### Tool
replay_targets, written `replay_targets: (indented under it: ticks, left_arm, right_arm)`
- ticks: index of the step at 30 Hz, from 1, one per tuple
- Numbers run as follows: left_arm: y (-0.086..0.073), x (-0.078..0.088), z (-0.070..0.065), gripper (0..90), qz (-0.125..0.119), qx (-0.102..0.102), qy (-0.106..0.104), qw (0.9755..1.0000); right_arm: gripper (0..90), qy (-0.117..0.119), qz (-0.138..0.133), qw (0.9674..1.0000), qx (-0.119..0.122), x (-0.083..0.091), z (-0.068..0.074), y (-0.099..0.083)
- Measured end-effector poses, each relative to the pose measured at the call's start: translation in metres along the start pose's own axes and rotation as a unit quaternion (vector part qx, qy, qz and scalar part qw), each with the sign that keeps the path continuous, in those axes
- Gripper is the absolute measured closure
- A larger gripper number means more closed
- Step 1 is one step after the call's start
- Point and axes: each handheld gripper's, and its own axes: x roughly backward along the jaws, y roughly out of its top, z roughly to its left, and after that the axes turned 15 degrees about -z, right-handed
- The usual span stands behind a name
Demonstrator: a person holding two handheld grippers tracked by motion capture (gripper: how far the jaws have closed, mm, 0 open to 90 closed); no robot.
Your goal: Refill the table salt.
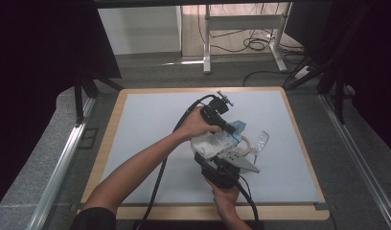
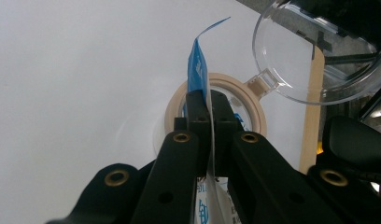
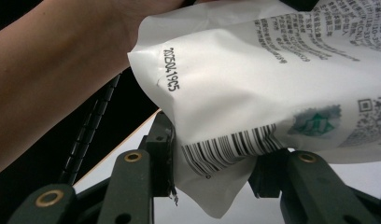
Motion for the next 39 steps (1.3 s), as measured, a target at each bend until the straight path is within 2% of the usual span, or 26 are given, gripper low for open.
replay_targets:
  ticks: [8, 23, 39]
  left_arm:
    - [-0.0001, 0.0006, 0.0006, 90.0, -0.002, 0.0, 0.0, 1.0]
    - [0.0014, 0.0012, -0.0005, 90.0, -0.002, -0.001, -0.001, 1.0]
    - [0.0027, 0.0007, -0.0008, 90.0, 0.001, -0.004, 0.001, 1.0]
  right_arm:
    - [59.5, 0.003, 0.001, 1.0, 0.001, -0.0001, -0.0008, -0.0001]
    - [59.7, 0.005, -0.004, 0.9998, -0.019, 0.0011, -0.0009, 0.003]
    - [59.8, -0.002, -0.004, 0.9999, -0.01, -0.0001, 0.0007, 0.0031]
